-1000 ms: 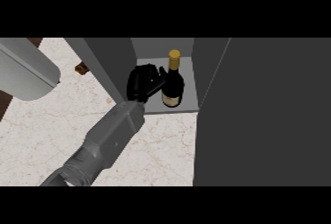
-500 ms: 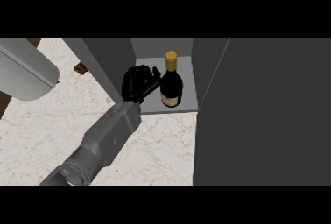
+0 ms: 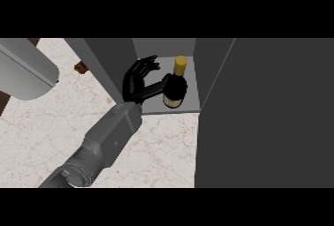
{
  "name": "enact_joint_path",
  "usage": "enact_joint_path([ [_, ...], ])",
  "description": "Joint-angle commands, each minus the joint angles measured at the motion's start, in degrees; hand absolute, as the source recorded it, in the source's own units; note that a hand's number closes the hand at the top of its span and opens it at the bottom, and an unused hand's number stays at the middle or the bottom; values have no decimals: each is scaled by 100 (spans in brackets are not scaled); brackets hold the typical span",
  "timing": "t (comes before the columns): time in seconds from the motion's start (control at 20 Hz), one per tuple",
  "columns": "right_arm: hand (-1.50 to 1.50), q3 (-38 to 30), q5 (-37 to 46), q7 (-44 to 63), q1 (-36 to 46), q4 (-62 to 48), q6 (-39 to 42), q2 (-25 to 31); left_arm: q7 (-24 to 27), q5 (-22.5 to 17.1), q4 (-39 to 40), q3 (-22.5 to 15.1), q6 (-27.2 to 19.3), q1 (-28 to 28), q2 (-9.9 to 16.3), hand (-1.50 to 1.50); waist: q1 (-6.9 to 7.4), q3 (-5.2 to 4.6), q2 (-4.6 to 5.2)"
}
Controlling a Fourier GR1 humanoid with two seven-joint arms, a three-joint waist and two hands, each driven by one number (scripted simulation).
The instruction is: Pick up the wine, place it into the cabinet and close the cabinet
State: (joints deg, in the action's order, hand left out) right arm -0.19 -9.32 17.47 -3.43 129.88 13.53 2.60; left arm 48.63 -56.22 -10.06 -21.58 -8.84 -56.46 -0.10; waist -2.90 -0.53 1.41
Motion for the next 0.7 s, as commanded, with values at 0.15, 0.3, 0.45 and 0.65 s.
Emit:
enact_joint_path([
  [0.15,-150,200,273,114,-143,236,-154,-116,414,184,-373,25,-28,323,177,-150,271,52,-149],
  [0.3,-150,438,481,145,-129,243,-206,-205,315,225,-635,-43,-158,507,208,-150,336,51,-167],
  [0.45,-150,130,247,-86,-191,31,-92,-128,124,342,-1160,-218,-128,847,346,-150,394,57,-187],
  [0.65,-150,49,132,327,-150,334,-154,-11,-207,658,-2276,-622,-500,1351,439,-150,446,56,-213],
])
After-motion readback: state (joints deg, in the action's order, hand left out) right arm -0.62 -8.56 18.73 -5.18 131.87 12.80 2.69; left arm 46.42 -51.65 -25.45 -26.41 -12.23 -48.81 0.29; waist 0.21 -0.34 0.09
